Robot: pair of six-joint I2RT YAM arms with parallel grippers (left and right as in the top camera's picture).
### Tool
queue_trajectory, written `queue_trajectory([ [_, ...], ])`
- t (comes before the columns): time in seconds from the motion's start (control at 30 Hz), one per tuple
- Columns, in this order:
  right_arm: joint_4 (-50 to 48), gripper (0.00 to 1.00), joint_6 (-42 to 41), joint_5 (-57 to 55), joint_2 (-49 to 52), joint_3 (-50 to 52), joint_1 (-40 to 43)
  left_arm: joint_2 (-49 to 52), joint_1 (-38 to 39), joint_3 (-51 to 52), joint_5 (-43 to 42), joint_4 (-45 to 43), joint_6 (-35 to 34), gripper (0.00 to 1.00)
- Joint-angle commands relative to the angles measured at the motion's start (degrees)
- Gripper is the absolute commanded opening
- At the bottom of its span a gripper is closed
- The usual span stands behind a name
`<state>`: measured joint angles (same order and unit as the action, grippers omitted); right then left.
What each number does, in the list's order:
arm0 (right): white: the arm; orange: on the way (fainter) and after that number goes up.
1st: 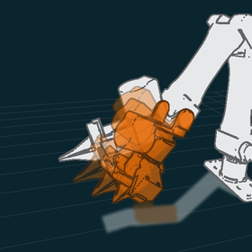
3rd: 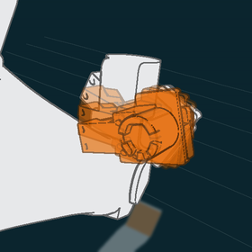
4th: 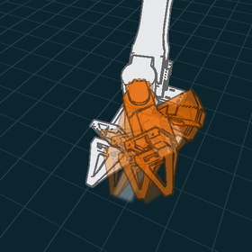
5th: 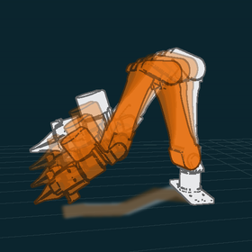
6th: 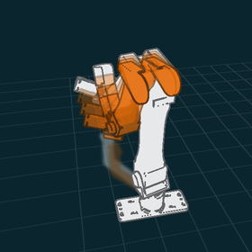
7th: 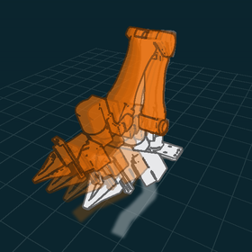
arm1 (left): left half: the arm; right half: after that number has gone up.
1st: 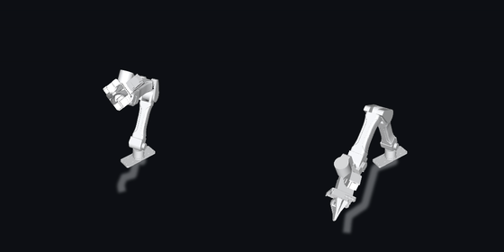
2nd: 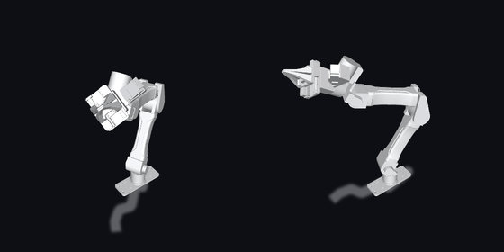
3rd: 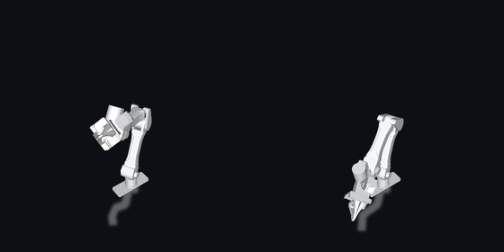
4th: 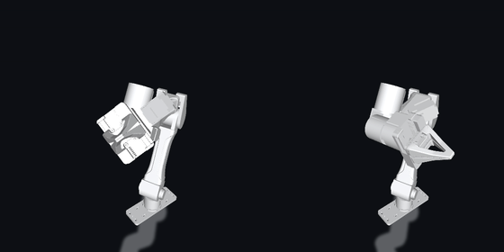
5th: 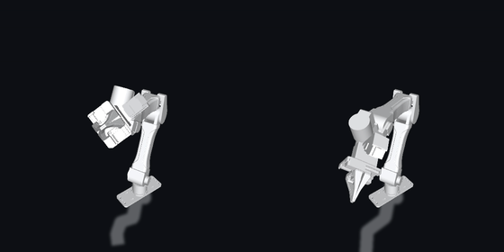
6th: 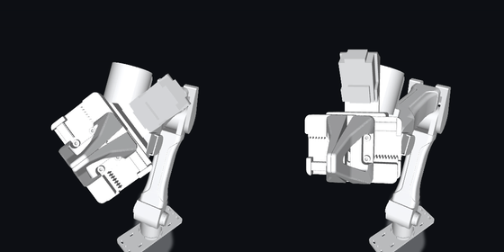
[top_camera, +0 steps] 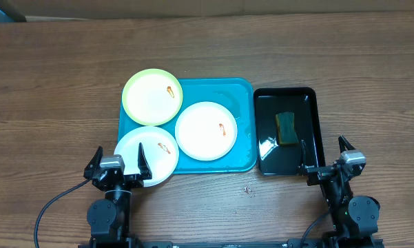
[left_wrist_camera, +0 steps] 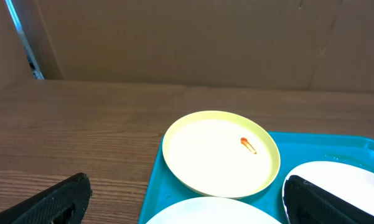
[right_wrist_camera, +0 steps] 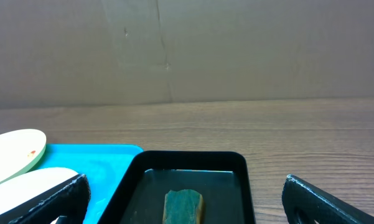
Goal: Clean dirty plates on tray and stack at the side
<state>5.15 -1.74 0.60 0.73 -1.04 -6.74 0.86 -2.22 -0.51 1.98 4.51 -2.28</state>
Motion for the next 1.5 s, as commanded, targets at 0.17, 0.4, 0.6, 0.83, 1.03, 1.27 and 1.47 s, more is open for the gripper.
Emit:
queue_trajectory([
  [0.17, -0.33, 1.00, -0.46, -0.55, -0.44, 0.59, 0.11, -0.55, 0.37, 0.20, -0.28, -0.11, 1.68, 1.00],
  [0.4, -0.33, 1.00, -0.46, -0.55, -0.44, 0.59, 0.11, -0.55, 0.37, 0.20, -5.07, -0.59, -3.17, 1.00],
  [0.6, -0.33, 1.00, -0.46, -0.55, -0.44, 0.59, 0.11, -0.55, 0.37, -0.31, -15.19, -6.05, -6.12, 1.00],
  [0.83, -0.33, 1.00, -0.46, -0.55, -0.44, 0.59, 0.11, -0.50, 0.37, -10.21, -24.11, -6.78, -7.08, 1.00],
  [1.03, -0.33, 1.00, -0.46, -0.55, -0.44, 0.59, 0.11, 4.44, 0.37, -26.36, -24.11, -1.53, -8.70, 1.00],
  [1.27, -0.33, 1.00, -0.46, -0.55, -0.44, 0.59, 0.11, 28.94, 0.37, -58.82, -26.43, 28.30, -8.00, 1.00],
  [1.47, -0.33, 1.00, -0.46, -0.55, -0.44, 0.59, 0.11, 56.70, 0.37, -88.67, -35.12, 64.13, -8.04, 1.00],
])
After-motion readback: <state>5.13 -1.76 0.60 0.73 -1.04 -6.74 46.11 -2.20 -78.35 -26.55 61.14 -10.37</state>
